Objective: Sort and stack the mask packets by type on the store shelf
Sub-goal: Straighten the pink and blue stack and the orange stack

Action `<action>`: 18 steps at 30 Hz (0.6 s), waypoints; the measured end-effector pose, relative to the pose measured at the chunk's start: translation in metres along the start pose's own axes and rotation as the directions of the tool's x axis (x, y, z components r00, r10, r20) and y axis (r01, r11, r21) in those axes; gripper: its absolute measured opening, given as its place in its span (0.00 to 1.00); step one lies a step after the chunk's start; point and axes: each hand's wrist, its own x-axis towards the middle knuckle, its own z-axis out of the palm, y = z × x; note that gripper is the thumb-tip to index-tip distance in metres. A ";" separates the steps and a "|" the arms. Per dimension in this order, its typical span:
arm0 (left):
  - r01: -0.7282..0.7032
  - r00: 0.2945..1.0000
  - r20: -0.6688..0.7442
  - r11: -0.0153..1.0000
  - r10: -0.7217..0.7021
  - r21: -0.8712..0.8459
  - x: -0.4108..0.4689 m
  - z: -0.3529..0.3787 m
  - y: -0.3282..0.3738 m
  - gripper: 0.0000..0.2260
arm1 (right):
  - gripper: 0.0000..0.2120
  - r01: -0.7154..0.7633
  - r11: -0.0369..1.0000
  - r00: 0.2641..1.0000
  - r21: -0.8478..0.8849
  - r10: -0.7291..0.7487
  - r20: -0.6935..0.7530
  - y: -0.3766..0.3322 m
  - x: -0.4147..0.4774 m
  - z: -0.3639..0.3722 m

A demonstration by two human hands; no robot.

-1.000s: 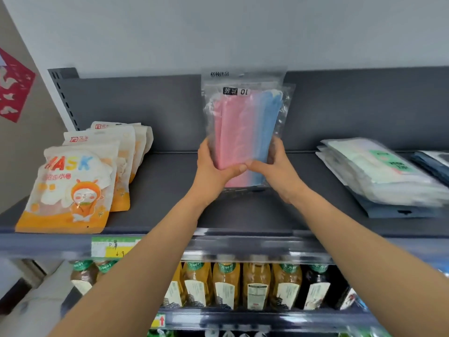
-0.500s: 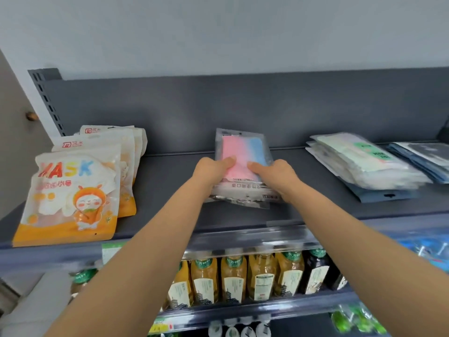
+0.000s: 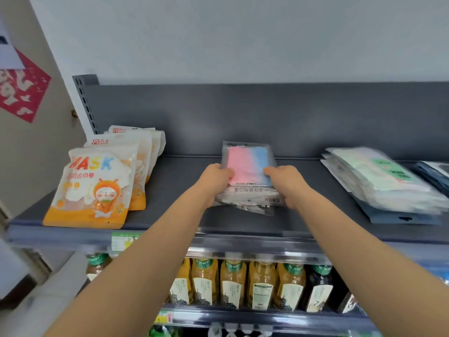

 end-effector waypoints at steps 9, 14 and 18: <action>-0.260 0.922 -0.239 0.944 0.305 0.203 -0.021 -0.015 0.020 0.18 | 0.20 0.388 0.876 0.895 -0.286 -0.432 -0.113 -0.037 -0.033 0.008; -0.365 0.810 -0.332 0.859 0.483 0.360 -0.050 -0.079 0.021 0.17 | 0.20 0.561 0.816 0.828 -0.142 -0.555 0.080 -0.062 -0.062 0.079; -0.247 0.740 -0.508 0.880 0.441 0.405 -0.066 -0.171 0.001 0.21 | 0.26 0.534 0.840 0.813 -0.101 -0.477 0.334 -0.067 -0.087 0.145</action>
